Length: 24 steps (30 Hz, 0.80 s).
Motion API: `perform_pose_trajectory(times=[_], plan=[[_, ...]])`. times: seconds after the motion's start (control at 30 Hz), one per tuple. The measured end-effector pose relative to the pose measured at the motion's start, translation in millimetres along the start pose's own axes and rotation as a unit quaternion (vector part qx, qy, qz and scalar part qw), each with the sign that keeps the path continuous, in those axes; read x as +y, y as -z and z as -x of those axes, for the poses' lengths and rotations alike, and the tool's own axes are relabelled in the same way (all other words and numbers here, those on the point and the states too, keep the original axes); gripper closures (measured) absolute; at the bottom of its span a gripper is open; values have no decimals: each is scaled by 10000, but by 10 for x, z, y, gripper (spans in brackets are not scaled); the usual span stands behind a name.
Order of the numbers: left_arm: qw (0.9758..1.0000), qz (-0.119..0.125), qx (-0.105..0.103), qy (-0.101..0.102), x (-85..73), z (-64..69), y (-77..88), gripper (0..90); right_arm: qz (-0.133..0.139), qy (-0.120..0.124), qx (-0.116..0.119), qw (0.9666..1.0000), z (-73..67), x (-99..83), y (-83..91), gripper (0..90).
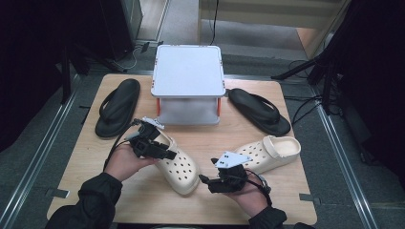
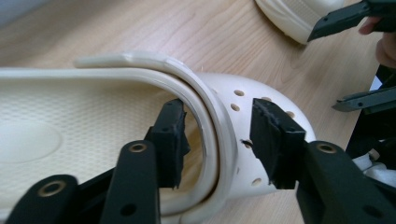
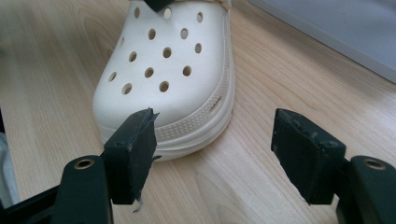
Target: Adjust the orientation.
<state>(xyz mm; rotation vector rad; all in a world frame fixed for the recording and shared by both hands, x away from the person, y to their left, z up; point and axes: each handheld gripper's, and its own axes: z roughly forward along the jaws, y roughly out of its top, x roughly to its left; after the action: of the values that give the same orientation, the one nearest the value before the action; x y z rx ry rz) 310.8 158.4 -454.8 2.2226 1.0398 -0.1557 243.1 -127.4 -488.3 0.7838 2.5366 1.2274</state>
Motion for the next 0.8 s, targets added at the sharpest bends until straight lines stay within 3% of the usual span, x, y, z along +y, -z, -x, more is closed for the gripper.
perform_pose_trajectory(times=[0.17,0.2,0.27,0.3,0.37,0.4,0.47,0.5,0.53,0.57,0.67,0.7,0.73,0.8], plan=[[9995,241,154,-128,10,22,230,536,36,-9,9,10000,-13,6,5,310],[9995,240,150,-161,10,17,267,597,41,-13,17,10000,-27,10,2,312],[9991,312,179,-218,5,-8,354,623,36,-5,8,10000,-37,11,0,314],[9990,315,218,-227,2,-35,387,688,45,41,70,10000,-55,15,-11,352],[9981,361,403,-288,-17,-148,425,717,53,38,98,9999,-73,17,-16,366],[9980,360,461,-232,-32,-232,429,787,89,46,165,9998,-109,30,-32,411],[9977,300,604,-99,-69,-424,423,821,100,37,180,9998,-122,35,-35,433],[9975,290,640,-87,-79,-478,417,892,159,-47,285,9995,-152,54,-38,497],[9974,239,675,-105,-84,-535,416,892,159,-47,285,9995,-152,54,-38,497],[9974,240,683,-41,-85,-616,407,900,218,-177,389,9988,-172,71,-38,568],[9963,272,810,-33,-55,-746,381,900,247,-282,435,9984,-195,87,-36,641],[9959,280,852,-74,-40,-774,367,900,289,-281,432,9983,-235,104,-36,738],[9956,287,885,-118,-29,-793,352,900,289,-281,432,9983,-235,104,-36,738],[9944,261,1010,-186,-1,-835,305,900,319,-195,418,9984,-278,116,-36,877]])
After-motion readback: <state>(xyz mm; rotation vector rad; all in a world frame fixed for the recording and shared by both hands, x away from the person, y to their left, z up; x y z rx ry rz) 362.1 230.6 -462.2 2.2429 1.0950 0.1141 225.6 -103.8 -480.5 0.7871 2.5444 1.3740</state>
